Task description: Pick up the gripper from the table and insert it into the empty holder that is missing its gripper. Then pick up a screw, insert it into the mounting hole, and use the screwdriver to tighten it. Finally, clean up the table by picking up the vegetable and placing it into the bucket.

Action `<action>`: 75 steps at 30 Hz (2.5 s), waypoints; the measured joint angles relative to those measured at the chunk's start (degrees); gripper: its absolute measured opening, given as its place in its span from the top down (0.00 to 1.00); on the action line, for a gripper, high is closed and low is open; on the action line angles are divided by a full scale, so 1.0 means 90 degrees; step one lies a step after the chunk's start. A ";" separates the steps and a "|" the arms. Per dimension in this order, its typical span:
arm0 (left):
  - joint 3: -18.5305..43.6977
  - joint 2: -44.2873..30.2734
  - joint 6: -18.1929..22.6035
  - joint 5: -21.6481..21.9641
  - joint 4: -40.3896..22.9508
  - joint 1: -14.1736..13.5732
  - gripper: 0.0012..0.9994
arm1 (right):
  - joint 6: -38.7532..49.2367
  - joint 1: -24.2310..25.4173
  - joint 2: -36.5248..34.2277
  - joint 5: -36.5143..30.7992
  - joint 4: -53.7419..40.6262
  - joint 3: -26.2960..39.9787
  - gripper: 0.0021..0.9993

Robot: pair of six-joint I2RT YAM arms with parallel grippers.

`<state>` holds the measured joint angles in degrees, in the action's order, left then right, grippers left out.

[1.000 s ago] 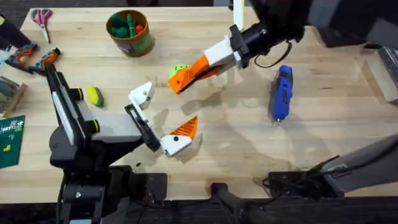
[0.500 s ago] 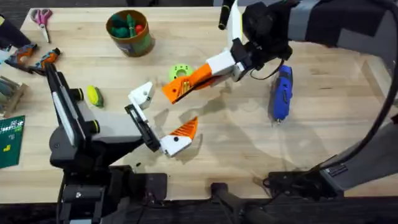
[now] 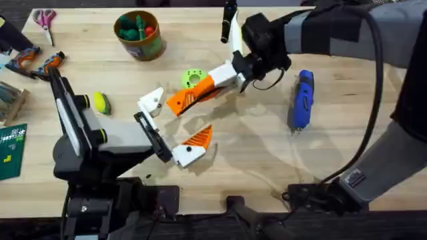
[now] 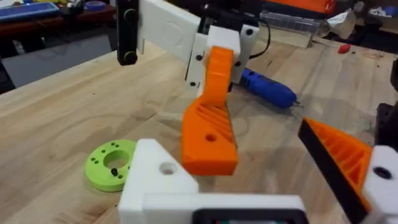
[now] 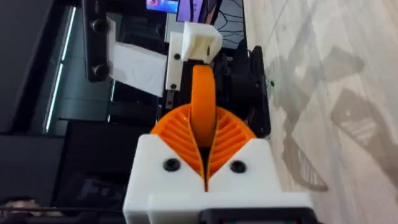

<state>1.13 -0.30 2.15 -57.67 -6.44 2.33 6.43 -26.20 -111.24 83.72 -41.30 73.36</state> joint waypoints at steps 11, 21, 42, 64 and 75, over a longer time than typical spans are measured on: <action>0.0000 -0.0001 0.0001 0.0000 0.0000 0.0000 0.01 | -0.1317 0.0000 0.0000 0.0022 0.1069 -0.0002 0.99; 0.0000 -0.0002 0.0001 0.0000 0.0000 0.0000 0.01 | -0.1630 -0.0184 0.0000 0.0019 0.1170 -0.0002 0.99; 0.0000 -0.0002 0.0045 0.0130 0.0002 0.0016 0.01 | -0.3183 -0.0393 0.0000 -0.0164 0.2474 -0.0005 0.99; 0.0000 -0.0002 -0.0130 0.0260 0.0005 0.0053 0.01 | -0.4264 -0.0714 0.0044 -0.0707 0.4088 -0.0295 0.99; -0.0001 -0.0009 -0.0172 0.0327 0.0008 0.0066 0.01 | -0.7113 -0.0848 0.0073 -0.1065 0.8930 -0.1735 0.99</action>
<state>1.12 -0.38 0.59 -54.73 -6.36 2.92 -57.59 -33.83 -110.59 74.14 39.07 57.75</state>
